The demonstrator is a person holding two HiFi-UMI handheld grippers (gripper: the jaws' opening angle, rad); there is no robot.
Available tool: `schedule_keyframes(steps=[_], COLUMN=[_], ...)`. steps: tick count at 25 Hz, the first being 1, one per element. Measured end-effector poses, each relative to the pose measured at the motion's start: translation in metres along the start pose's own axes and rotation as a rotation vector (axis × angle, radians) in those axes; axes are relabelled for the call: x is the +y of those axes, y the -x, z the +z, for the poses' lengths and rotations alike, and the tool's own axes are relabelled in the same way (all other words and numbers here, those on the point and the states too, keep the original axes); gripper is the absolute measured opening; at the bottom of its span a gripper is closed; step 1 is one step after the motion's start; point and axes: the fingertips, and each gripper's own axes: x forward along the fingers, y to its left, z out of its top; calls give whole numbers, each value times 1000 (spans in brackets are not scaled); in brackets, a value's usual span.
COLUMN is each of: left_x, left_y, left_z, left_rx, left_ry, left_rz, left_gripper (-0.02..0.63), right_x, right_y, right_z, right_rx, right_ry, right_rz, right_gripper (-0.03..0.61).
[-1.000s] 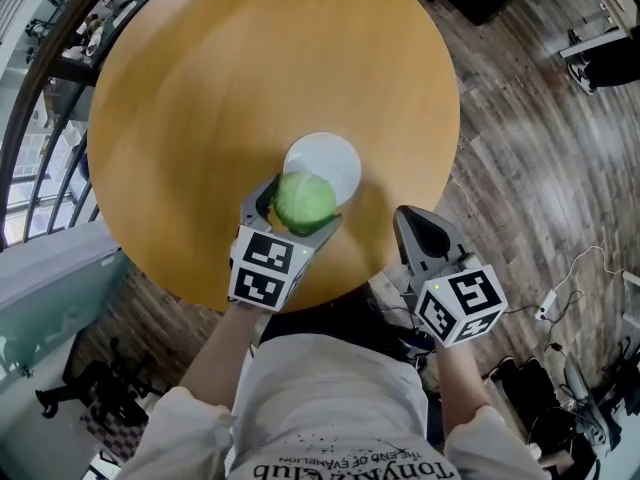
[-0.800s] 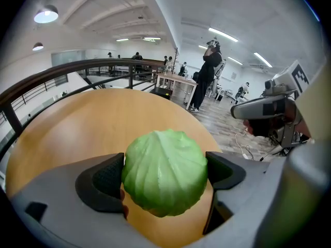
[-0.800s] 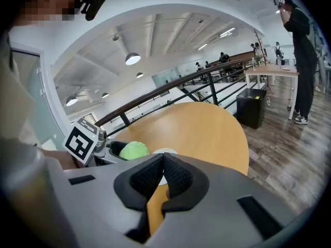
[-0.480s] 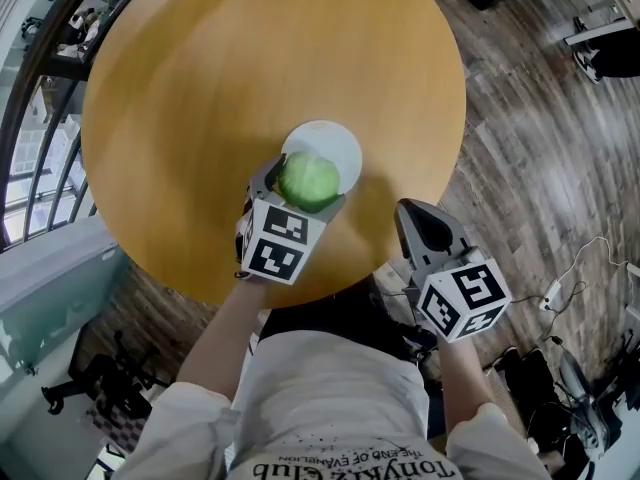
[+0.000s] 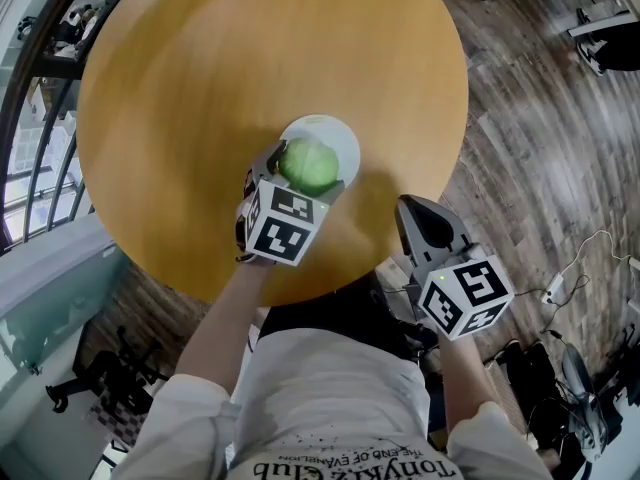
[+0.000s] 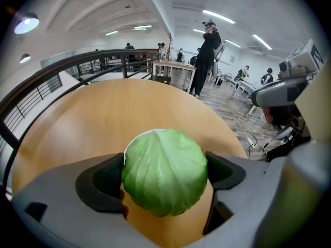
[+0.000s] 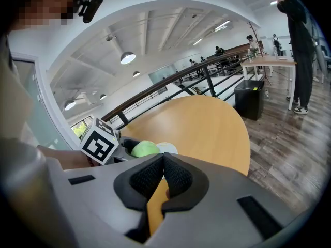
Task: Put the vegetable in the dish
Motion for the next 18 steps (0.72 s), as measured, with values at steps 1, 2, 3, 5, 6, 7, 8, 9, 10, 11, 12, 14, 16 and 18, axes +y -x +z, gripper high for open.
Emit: schedule_keyframes(steps=[1,2,3,5,6,7,8,9,10,11,12,14,16,18], left_x=[1,1,2,3,3,3,3,3,2,2,2,3,5,5], left_y=[-2,-3,-5,-8,-10,-12,-14,-16,-18,-20,-21,-24,-27,-30], left_z=[-1,-1,-1,-1,-1,-1,-1,-1,-2,-2,-3,-3,-4,-3], left_rx=[6,11,17,30,36,42,49,55,63,71,77,86,94,103], left_ry=[-5,-10,-17,-32,-38,-41,-44,-47,-53,-58,-63,-66,-71,-82], left_rz=[3,5,9,15,16,16,15,16,17,19,20,19,19,21], left_gripper=[483,483,483,483,483,483,483,483,483,483,483,483,483,483], right_x=[-1,-2,-2,-4,-6,-7,-9,-10,-12,-13,-14,-15,-16,-18], right_y=[0,0,1,2,2,2,2,2,2,2,3,2,1,1], right_z=[-1,-2,-3,-4,-4,-5,-5,-6,-6,-6,-6,-6,-6,-6], right_rx=[1,1,1,1,3,5,6,6,6,7,8,8,7,13], right_ry=[-2,-5,-8,-13,-16,-18,-20,-22,-23,-24,-25,-28,-30,-32], right_rz=[-2,-4,-5,-7,-9,-11,-13,-14,-15,-16,-18,-20,-19,-25], right_gripper=[21,21,21,21,21,21,21,21,21,21,21,21,21,21])
